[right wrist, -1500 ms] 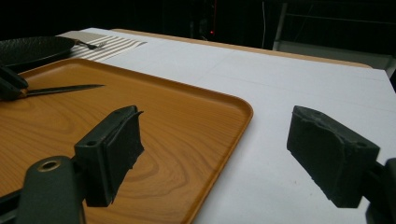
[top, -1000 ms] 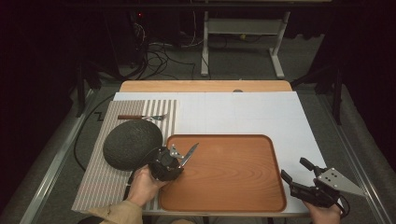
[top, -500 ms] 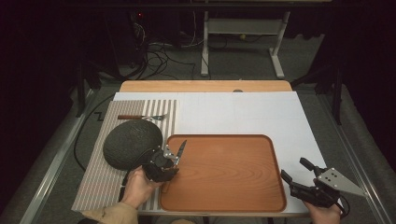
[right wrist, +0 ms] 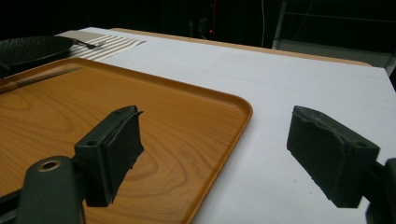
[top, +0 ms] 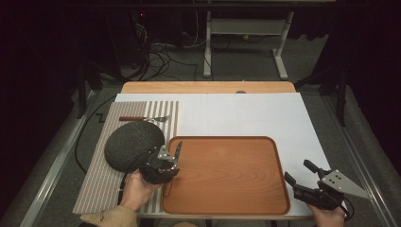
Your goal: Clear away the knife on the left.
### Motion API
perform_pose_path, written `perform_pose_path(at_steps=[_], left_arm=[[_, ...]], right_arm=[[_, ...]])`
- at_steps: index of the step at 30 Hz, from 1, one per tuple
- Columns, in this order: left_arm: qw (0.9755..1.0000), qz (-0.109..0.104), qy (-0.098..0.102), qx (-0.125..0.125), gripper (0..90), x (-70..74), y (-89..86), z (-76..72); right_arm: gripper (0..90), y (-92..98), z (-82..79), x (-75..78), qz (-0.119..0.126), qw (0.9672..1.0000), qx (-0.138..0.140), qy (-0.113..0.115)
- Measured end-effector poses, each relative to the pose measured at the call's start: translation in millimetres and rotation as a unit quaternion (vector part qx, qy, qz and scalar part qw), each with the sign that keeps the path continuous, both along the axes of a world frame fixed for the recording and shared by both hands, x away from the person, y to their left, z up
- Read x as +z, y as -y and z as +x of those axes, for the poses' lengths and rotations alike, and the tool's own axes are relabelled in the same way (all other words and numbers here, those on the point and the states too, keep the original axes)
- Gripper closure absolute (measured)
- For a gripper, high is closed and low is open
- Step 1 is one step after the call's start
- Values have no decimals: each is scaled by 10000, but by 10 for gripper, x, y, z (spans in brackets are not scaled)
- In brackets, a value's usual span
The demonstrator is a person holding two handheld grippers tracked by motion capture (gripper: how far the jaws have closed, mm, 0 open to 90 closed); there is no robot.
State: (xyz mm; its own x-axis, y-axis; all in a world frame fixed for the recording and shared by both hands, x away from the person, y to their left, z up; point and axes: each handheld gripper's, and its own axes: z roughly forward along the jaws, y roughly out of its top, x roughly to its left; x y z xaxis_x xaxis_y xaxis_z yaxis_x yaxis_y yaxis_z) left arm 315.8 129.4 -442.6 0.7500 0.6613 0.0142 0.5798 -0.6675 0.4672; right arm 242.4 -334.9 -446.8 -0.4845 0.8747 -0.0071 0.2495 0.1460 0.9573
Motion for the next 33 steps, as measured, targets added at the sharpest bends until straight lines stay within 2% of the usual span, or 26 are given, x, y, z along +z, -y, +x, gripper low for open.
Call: perform_pose_path(at_steps=[4,5,7,8,10,12,14,16,18,24,27,33], left_arm=[[10000,17,59,25,575,3,-38,-14],[10000,2,60,38,542,2,-51,-17],[10000,-40,41,61,533,3,-74,-21],[9999,-70,42,59,493,3,-83,-23],[9998,-165,82,46,489,15,-93,-32],[9995,-292,104,40,432,35,-101,-34],[9989,-454,130,70,432,62,-117,-30],[9985,-525,152,88,384,82,-137,-30],[9979,-609,201,110,377,105,-167,-39],[9942,-916,459,329,377,183,-274,-89],[9927,-1004,537,393,377,223,-337,-109],[9879,-1116,964,479,377,286,-454,-210]], right_arm=[[185,0,2,0,-12,10000,-3,3],[186,1,0,0,-8,10000,-10,5],[186,1,2,0,-10,10000,-8,3],[186,-1,2,-1,-11,10000,-11,0],[186,-4,4,-1,-14,10000,-10,-2],[185,-4,4,-1,-10,10000,-15,-3],[185,-1,4,-1,-8,10000,-17,-10],[186,0,4,-2,-7,10000,-21,-12],[186,-1,4,-2,-7,10000,-19,-11],[188,-1,2,-1,-6,10000,-18,-10],[188,-1,1,-1,-8,10000,-18,0],[188,1,0,-1,-8,10000,-11,4]])
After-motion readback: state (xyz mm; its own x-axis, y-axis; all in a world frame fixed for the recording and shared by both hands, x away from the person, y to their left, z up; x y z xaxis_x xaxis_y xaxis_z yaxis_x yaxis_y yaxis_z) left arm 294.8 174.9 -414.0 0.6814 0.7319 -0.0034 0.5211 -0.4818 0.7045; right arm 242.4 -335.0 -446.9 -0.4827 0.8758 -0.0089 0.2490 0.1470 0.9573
